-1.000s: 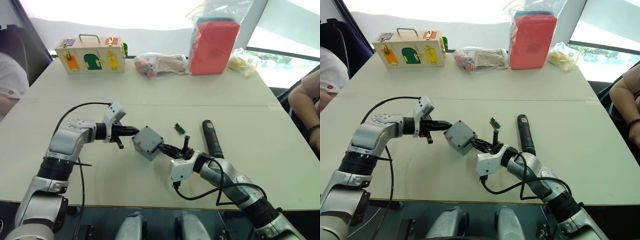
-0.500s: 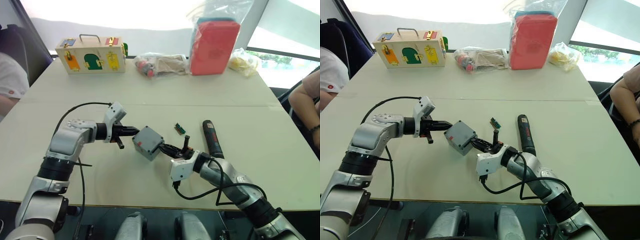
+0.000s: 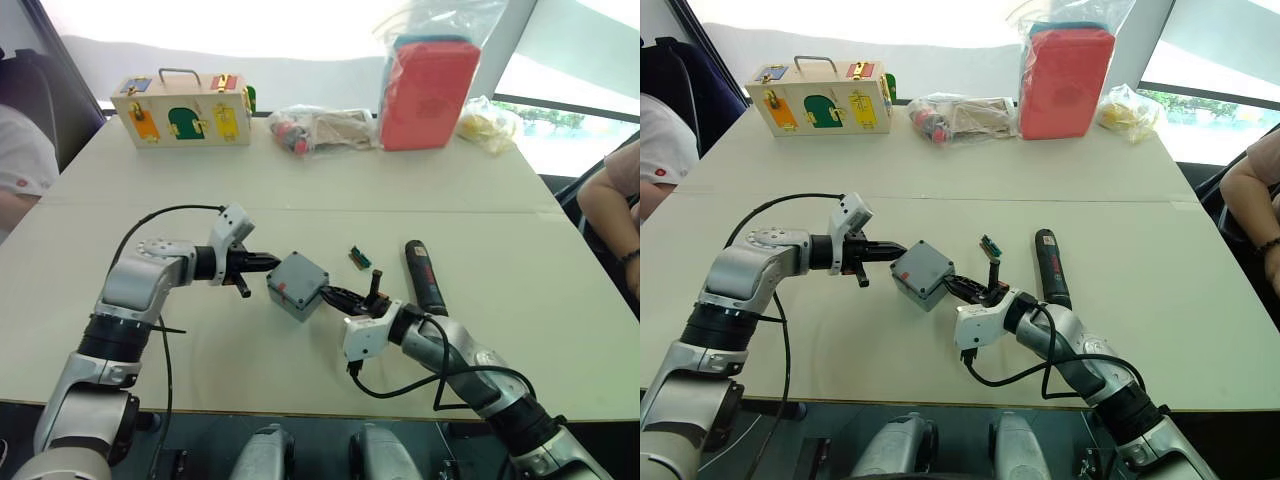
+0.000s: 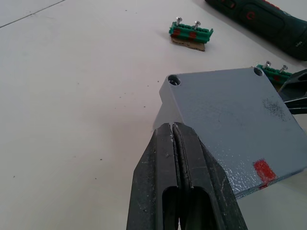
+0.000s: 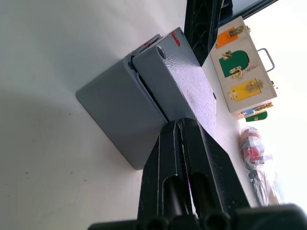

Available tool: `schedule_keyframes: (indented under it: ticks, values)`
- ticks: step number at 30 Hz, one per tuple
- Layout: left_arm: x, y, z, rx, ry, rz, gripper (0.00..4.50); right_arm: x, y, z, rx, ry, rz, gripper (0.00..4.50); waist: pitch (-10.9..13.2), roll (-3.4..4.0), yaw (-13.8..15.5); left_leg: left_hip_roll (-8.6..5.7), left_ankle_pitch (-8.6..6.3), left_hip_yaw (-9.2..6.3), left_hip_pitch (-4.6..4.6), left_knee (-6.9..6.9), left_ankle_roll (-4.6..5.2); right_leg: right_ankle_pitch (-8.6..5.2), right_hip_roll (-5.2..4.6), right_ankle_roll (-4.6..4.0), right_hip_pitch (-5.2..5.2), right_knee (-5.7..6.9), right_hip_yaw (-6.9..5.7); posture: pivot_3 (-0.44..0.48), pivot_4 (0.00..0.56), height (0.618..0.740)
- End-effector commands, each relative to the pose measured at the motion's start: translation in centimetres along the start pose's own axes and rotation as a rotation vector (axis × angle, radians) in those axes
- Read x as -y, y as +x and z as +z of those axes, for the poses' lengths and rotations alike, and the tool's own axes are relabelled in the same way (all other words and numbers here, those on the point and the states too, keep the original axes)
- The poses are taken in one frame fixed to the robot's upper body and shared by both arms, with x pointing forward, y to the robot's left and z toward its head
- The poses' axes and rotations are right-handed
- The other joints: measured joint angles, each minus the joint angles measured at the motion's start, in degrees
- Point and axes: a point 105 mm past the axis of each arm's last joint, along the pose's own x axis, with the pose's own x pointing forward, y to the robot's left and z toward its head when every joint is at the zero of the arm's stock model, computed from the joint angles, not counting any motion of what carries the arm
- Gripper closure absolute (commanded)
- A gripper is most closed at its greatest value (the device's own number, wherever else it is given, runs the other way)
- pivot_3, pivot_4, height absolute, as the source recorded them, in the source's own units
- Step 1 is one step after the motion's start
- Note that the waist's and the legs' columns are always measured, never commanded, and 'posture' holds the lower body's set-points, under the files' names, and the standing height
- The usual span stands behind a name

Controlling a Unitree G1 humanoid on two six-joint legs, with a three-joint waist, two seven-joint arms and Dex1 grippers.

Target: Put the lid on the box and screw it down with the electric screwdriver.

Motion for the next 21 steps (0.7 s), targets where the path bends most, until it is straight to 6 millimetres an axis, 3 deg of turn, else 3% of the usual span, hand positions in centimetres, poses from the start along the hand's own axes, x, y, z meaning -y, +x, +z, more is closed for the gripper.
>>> schedule_keyframes:
  ticks: [1, 21]
  values:
    - [1.55, 0.61, 1.22, 0.032, 0.054, -0.072, 4.5, 1.89, 0.0, 0.94, 0.038, -0.009, -0.082, 4.44, 0.0, 0.0, 0.0, 0.0, 0.0, 0.0, 0.0, 0.0, 0.0, 0.0, 0.0, 0.0, 0.0, 0.0, 0.0, 0.0, 0.15, 0.738]
    - [2.01, 0.7, 0.6, 0.006, 0.065, -0.091, 4.5, 1.62, -0.2, 1.16, 0.037, 0.003, -0.081, 4.44, 0.0, 0.0, 0.0, 0.0, 0.0, 0.0, 0.0, 0.0, 0.0, 0.0, 0.0, 0.0, 0.0, -0.01, 0.0, 0.0, 0.15, 0.738]
